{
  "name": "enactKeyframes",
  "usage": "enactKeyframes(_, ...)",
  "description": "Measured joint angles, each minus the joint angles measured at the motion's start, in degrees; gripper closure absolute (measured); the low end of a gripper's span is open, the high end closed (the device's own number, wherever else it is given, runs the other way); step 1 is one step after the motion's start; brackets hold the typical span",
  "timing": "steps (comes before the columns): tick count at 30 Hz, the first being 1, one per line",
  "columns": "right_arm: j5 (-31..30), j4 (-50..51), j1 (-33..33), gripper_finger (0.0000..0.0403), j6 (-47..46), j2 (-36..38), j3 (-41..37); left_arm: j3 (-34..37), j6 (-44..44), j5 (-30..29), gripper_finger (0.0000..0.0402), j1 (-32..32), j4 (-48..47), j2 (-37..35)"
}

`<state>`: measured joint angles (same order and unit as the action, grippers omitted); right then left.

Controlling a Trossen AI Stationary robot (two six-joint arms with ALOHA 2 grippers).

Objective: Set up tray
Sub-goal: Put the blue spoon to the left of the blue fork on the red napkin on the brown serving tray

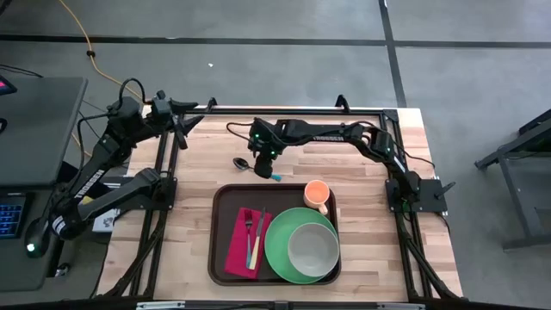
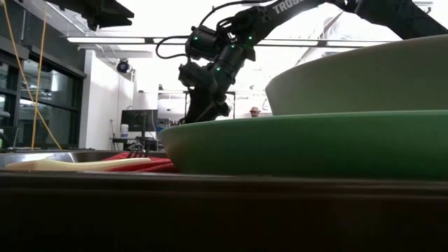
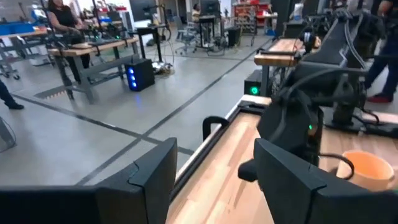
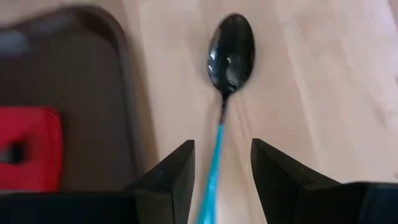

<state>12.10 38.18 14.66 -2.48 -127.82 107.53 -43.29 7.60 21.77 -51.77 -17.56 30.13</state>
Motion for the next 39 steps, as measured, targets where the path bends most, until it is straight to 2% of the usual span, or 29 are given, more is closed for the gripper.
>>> enactKeyframes(3, 2.2, -1.6, 0.1, 0.0269, -3.2, -0.8, -0.1, 0.0, 1.1, 0.6, 0.016, 0.0, -2.1, 0.1)
enactKeyframes(8, 0.6, -1.0, 0.9, 0.0269, -8.3, -1.4, -0.2, 0.0, -0.9, 0.6, 0.016, 0.0, -8.4, 0.1)
enactKeyframes(10, 0.0, -0.7, 2.2, 0.0269, -11.2, -1.2, -0.1, 0.0, -5.6, -0.9, 0.016, 0.0, -11.9, 0.2)
enactKeyframes(13, -1.8, 1.8, 4.6, 0.0269, -14.2, -0.4, 0.8, -0.1, -17.0, -7.0, 0.016, 0.0, -18.0, 1.2)
enactKeyframes(15, -3.1, 4.7, 6.4, 0.0269, -13.8, 0.8, 2.1, 0.0, -21.8, -10.9, 0.016, 0.0, -21.5, 1.9)
enactKeyframes(17, -4.3, 7.2, 8.2, 0.0269, -11.7, 2.2, 3.2, -0.1, -22.9, -12.9, 0.016, 0.0, -23.7, 2.5)
enactKeyframes(21, -9.2, 14.0, 12.1, 0.0269, -6.7, 5.8, 6.2, -0.1, -23.5, -11.1, 0.016, 0.0, -26.1, 4.6)
enactKeyframes(25, -13.1, 19.9, 16.4, 0.027, -1.9, 11.2, 8.8, 0.0, -24.4, -8.0, 0.016, 0.0, -25.4, 7.2)
enactKeyframes(28, -12.6, 22.6, 20.0, 0.0279, 0.6, 15.9, 8.8, 0.0, -24.6, -8.1, 0.016, 0.0, -25.3, 9.4)
enactKeyframes(33, -11.7, 26.9, 25.4, 0.0334, 5.3, 23.5, 8.8, 0.1, -26.1, -10.2, 0.016, 0.1, -23.8, 13.1)
enactKeyframes(36, -11.8, 29.0, 27.9, 0.0385, 7.1, 27.0, 8.8, 2.7, -28.8, -9.0, 0.016, 0.5, -17.2, 14.8)
enactKeyframes(39, -13.4, 30.3, 29.2, 0.0393, 8.3, 29.6, 8.8, 7.7, -35.0, -8.3, 0.016, 3.3, -6.8, 16.8)
